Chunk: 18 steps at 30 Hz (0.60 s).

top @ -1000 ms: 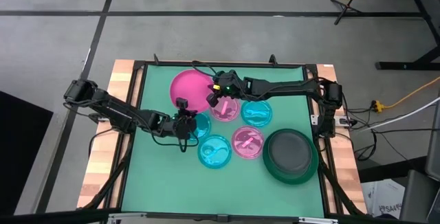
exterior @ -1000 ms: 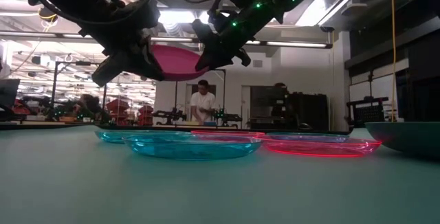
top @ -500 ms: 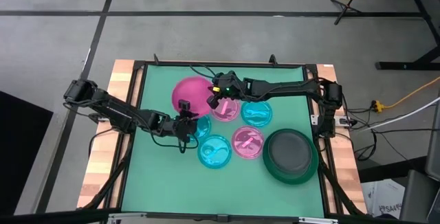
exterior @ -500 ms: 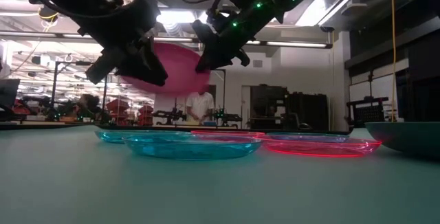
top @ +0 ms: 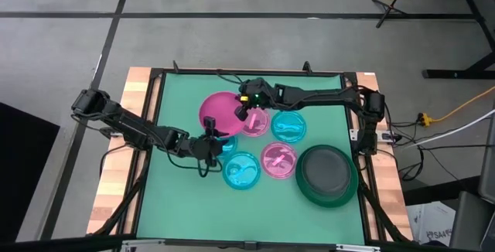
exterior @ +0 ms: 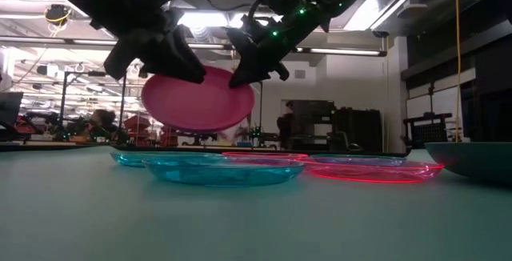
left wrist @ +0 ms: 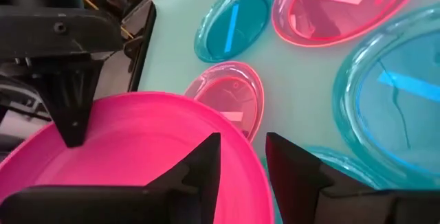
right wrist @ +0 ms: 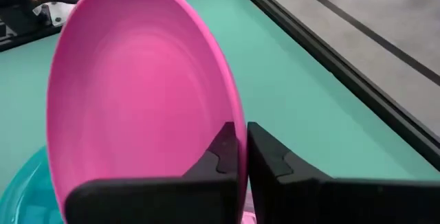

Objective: Stack plastic plates
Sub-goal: Stack the pink plate on top of the black plate

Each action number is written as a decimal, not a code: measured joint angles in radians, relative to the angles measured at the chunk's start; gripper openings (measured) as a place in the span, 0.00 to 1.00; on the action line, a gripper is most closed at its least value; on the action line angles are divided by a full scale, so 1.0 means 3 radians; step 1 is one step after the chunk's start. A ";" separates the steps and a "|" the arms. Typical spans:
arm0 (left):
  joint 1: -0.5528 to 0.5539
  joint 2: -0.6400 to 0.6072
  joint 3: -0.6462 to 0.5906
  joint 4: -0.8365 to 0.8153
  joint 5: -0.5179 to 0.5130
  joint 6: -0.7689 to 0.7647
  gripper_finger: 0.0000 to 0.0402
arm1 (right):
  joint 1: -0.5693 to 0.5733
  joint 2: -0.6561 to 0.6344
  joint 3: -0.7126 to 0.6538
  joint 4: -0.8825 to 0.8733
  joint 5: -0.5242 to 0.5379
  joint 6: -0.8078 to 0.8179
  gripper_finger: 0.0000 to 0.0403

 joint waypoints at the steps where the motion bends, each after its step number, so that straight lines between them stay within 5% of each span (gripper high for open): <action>1: 0.0000 0.0000 0.0000 0.0000 0.0001 -0.0060 0.27 | -0.0010 -0.0009 0.0000 -0.0005 -0.0062 -0.0016 0.01; 18: -0.0302 0.0004 0.0000 0.0300 0.0290 -0.0288 0.27 | -0.0335 -0.0943 0.0005 -0.1031 -0.0357 -0.0468 0.00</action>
